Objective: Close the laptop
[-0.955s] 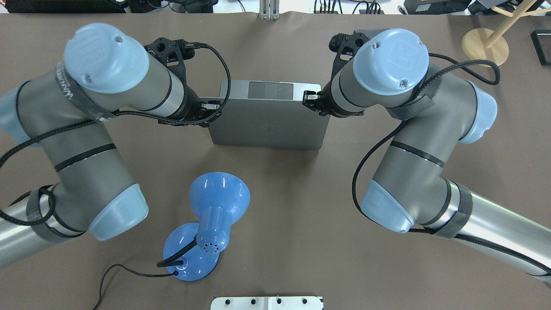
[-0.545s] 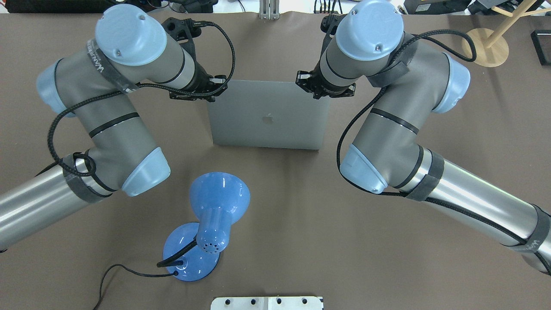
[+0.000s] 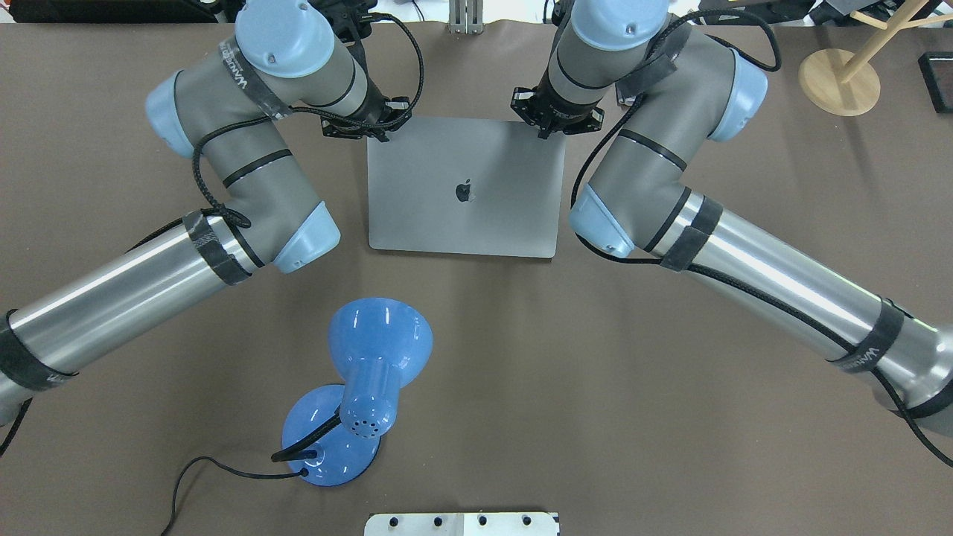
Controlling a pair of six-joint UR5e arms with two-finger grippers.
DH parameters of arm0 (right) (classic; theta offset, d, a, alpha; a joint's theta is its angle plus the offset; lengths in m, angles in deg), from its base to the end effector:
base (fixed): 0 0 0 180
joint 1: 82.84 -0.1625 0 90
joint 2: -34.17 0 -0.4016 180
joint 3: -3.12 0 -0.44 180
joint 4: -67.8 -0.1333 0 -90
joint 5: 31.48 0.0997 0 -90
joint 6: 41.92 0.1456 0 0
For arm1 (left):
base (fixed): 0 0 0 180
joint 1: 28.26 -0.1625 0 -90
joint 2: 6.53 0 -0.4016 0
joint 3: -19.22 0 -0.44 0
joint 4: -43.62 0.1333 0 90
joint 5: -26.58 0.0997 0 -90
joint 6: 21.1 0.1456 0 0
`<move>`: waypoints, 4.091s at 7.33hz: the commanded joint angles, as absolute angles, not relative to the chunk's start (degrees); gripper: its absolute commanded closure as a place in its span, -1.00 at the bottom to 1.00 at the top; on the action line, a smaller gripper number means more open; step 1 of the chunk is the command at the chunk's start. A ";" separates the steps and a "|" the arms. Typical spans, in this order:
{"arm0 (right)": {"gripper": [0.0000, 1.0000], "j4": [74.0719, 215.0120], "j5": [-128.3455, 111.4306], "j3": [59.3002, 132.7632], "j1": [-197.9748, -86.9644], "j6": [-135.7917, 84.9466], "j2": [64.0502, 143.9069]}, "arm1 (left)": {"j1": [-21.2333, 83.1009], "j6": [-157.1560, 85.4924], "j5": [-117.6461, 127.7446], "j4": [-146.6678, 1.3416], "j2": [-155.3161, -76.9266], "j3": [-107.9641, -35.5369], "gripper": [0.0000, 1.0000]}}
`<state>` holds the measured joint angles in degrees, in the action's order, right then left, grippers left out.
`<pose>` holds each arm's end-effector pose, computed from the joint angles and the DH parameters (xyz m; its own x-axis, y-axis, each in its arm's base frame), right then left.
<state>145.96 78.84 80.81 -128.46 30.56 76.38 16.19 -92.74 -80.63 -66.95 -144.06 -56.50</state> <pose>-0.5170 -0.6466 0.1962 0.6002 0.2097 0.7719 -0.3261 0.9453 -0.0032 0.5331 -0.6494 0.1940 0.5570 -0.1249 -0.8211 0.3403 0.9361 0.0885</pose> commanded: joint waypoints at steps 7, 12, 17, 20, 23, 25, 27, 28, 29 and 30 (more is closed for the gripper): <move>1.00 137.58 94.31 65.60 -135.44 26.90 71.70 | 21.17 -85.98 -89.45 -73.90 -149.09 -42.10 1.00; 1.00 150.60 102.64 100.35 -152.67 -2.77 106.95 | 38.58 -53.58 -101.56 -42.70 -113.83 -89.41 1.00; -1.00 164.82 102.73 104.64 -170.63 -47.36 125.13 | 62.08 -10.03 -109.91 -40.83 -89.10 -87.22 -0.95; -1.00 164.65 102.82 105.25 -170.73 -47.81 126.28 | 62.44 -13.08 -109.91 -40.84 -90.20 -86.60 -0.96; -1.00 164.48 103.25 107.80 -170.73 -47.81 126.63 | 65.23 -14.78 -109.82 -41.28 -92.04 -85.64 -0.96; -1.00 165.69 103.17 110.68 -170.73 -47.73 127.60 | 65.96 -15.12 -109.47 -43.73 -91.87 -84.22 -0.96; -1.00 165.88 103.26 111.05 -170.64 -47.72 127.42 | 66.31 -15.39 -106.84 -45.23 -90.73 -84.58 -0.96; -1.00 165.88 103.43 110.97 -170.64 -47.64 127.42 | 66.22 -15.74 -106.31 -45.15 -91.34 -85.01 -0.96; -1.00 165.88 103.52 111.05 -170.55 -47.64 127.42 | 66.31 -15.83 -106.66 -45.07 -91.60 -85.54 -0.96; -1.00 165.88 103.43 110.36 -170.47 -47.64 127.16 | 66.22 -16.00 -106.66 -45.07 -91.17 -86.94 -0.96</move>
